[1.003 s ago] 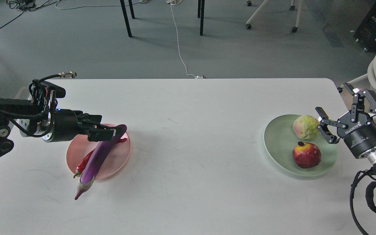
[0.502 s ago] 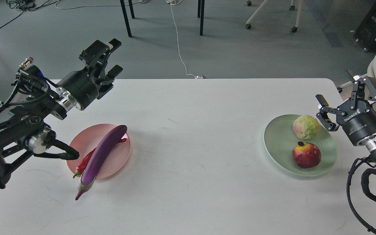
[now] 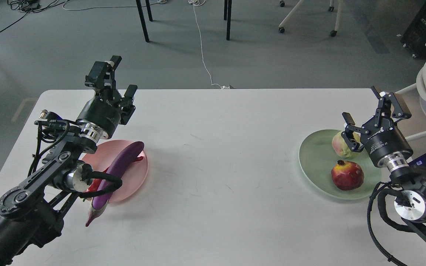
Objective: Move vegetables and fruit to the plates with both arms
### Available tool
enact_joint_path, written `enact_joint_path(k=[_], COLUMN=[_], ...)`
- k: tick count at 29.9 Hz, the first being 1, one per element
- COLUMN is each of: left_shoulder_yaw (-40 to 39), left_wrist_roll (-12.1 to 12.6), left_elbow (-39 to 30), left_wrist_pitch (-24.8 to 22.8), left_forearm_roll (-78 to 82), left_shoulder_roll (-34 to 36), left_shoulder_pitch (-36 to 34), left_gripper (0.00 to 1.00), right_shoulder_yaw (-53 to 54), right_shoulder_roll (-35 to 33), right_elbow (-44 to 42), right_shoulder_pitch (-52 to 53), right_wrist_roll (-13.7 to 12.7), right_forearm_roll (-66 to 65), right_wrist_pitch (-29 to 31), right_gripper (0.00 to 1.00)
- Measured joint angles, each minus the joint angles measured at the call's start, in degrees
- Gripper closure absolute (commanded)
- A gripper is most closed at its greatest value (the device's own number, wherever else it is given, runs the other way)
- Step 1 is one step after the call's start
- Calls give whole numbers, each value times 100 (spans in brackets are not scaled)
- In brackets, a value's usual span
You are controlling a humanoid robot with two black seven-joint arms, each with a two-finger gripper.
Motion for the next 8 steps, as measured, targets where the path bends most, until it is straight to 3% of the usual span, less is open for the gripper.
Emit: enact_joint_path(k=[8], left_shoulder_yaw=[-395], left_wrist_roll=[-6], left_elbow=[33], left_wrist_pitch=[-323], left_forearm_roll=[29], left_shoulder_roll=[-256], left_shoulder_pitch=[459], left_gripper=[2], right_shoulder_yaw=[283], right_shoulder_roll=[32], right_elbow=[39], right_shoulder_pitch=[3], right_wrist_roll=[0], right_forearm_roll=[19], right_wrist_pitch=[12], right_gripper=[2])
